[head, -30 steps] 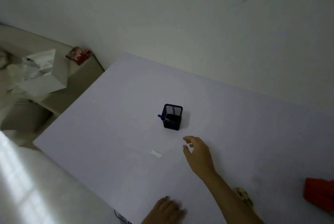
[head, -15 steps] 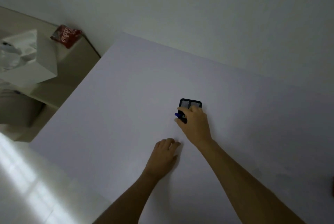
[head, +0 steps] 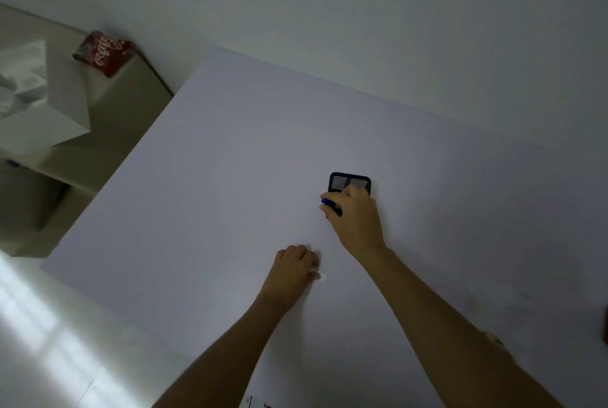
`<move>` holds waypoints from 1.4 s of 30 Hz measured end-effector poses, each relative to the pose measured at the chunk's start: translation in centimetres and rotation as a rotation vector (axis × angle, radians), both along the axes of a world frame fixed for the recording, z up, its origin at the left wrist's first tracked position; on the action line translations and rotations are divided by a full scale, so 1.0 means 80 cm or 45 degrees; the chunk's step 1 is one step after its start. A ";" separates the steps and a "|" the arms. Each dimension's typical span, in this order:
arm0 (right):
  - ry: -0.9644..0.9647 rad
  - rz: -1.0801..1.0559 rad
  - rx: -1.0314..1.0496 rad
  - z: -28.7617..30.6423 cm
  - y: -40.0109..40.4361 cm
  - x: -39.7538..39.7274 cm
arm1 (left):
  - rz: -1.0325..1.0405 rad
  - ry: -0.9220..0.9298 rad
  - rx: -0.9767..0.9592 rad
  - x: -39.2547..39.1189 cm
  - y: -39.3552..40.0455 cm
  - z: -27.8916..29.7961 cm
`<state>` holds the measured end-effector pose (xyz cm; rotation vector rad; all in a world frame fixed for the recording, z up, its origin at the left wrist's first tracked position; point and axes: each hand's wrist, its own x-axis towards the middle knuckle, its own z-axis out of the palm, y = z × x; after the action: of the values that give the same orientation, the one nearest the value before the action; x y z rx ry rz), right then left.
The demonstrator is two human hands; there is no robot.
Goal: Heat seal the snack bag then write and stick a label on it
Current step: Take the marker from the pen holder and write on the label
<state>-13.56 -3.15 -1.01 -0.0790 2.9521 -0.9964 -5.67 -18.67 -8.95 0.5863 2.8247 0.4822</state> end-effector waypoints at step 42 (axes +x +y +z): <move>-0.030 0.007 -0.011 0.014 0.010 0.004 | -0.135 -0.241 -0.140 -0.025 0.013 0.026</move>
<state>-13.25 -2.34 0.08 -0.0751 2.9252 -1.0023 -7.64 -17.60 -6.84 0.6291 2.6063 0.3413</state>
